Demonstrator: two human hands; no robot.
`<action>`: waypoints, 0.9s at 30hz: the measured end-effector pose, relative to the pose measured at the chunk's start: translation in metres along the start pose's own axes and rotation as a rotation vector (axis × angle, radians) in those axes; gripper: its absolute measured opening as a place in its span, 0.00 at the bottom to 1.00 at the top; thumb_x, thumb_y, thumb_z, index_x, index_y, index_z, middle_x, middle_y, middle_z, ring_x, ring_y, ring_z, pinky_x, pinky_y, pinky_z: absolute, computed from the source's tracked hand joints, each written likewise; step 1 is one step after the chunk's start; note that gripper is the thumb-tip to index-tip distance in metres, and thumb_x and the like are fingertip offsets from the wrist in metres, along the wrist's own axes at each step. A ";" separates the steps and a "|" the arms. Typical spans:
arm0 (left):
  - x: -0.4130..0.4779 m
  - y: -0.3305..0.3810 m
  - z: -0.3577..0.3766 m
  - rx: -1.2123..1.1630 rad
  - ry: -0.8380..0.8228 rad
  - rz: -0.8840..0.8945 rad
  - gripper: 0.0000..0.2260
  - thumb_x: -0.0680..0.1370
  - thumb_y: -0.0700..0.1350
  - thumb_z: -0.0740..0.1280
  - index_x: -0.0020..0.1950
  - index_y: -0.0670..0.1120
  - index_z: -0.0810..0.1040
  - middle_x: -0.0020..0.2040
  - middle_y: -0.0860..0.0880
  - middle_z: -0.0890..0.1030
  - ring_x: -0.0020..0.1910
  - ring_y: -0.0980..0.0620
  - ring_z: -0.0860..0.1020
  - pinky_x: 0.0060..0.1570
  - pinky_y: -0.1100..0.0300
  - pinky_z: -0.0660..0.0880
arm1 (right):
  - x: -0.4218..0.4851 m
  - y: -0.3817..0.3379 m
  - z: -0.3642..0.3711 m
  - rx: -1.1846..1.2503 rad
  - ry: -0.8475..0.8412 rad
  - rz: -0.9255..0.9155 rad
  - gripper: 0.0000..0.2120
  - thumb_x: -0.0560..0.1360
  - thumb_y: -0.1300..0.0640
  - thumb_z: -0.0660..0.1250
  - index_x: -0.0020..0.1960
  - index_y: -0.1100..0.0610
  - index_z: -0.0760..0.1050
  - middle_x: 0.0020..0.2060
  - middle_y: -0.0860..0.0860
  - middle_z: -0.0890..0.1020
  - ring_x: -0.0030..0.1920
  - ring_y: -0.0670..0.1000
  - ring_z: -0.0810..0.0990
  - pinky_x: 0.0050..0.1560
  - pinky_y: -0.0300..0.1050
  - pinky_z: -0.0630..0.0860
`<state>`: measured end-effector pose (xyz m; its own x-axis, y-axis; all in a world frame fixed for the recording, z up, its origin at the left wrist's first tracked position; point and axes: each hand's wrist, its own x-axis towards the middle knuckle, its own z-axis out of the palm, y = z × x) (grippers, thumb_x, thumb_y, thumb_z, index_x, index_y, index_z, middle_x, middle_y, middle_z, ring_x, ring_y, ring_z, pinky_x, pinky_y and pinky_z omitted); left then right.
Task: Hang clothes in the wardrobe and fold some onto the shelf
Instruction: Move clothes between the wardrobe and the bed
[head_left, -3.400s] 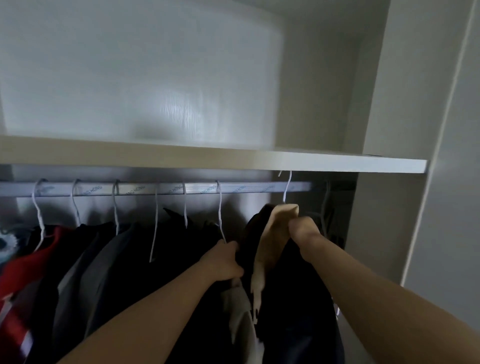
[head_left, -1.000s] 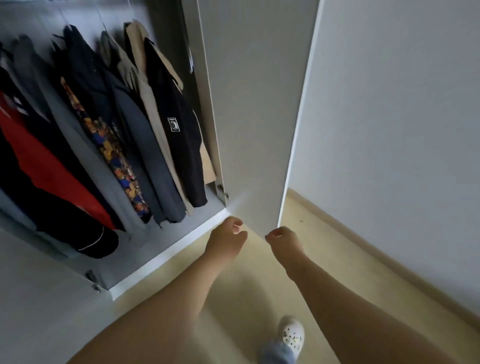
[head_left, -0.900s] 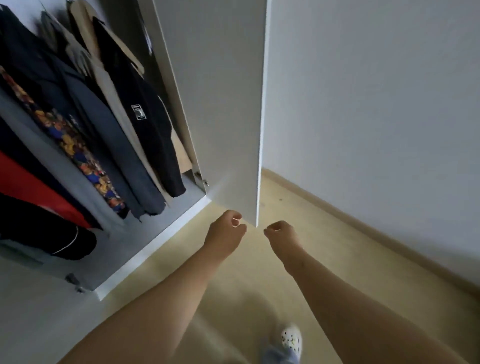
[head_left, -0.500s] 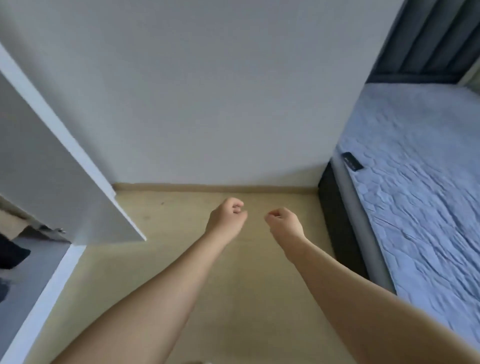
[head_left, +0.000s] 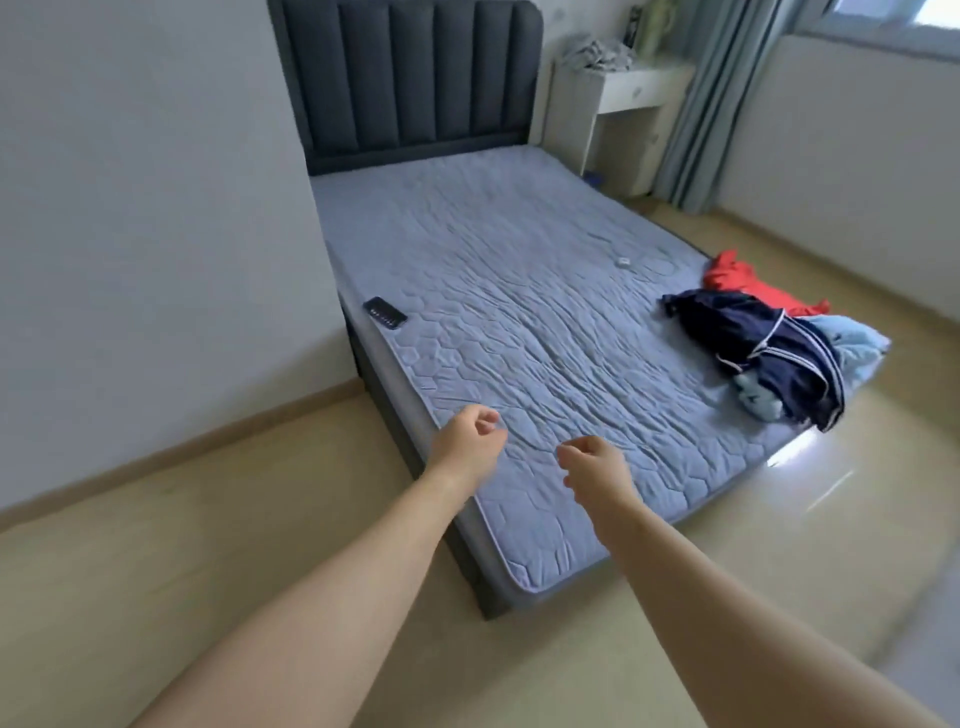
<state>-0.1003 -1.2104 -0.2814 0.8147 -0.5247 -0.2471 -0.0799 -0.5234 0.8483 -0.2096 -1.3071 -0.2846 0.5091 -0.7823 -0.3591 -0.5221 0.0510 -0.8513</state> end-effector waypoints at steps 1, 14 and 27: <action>0.005 0.013 0.020 0.014 -0.042 0.014 0.08 0.76 0.45 0.65 0.54 0.47 0.76 0.46 0.51 0.77 0.46 0.52 0.74 0.45 0.64 0.68 | 0.009 0.005 -0.021 0.018 0.035 0.008 0.06 0.74 0.60 0.62 0.39 0.55 0.72 0.32 0.52 0.74 0.38 0.55 0.73 0.34 0.43 0.65; 0.076 0.144 0.190 0.094 -0.356 0.178 0.10 0.77 0.45 0.62 0.58 0.46 0.75 0.48 0.50 0.76 0.46 0.51 0.74 0.42 0.64 0.66 | 0.117 0.035 -0.188 0.167 0.286 0.115 0.07 0.74 0.61 0.62 0.37 0.55 0.71 0.34 0.52 0.75 0.34 0.52 0.72 0.35 0.43 0.65; 0.132 0.254 0.425 0.151 -0.496 0.186 0.10 0.77 0.44 0.62 0.57 0.46 0.74 0.46 0.49 0.76 0.39 0.52 0.73 0.34 0.62 0.69 | 0.239 0.102 -0.392 0.256 0.383 0.204 0.04 0.76 0.60 0.61 0.43 0.58 0.71 0.37 0.53 0.74 0.38 0.53 0.72 0.35 0.42 0.66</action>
<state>-0.2571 -1.6981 -0.2982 0.4138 -0.8516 -0.3217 -0.3081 -0.4635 0.8308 -0.4090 -1.7323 -0.3077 0.1012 -0.9097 -0.4028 -0.3756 0.3400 -0.8622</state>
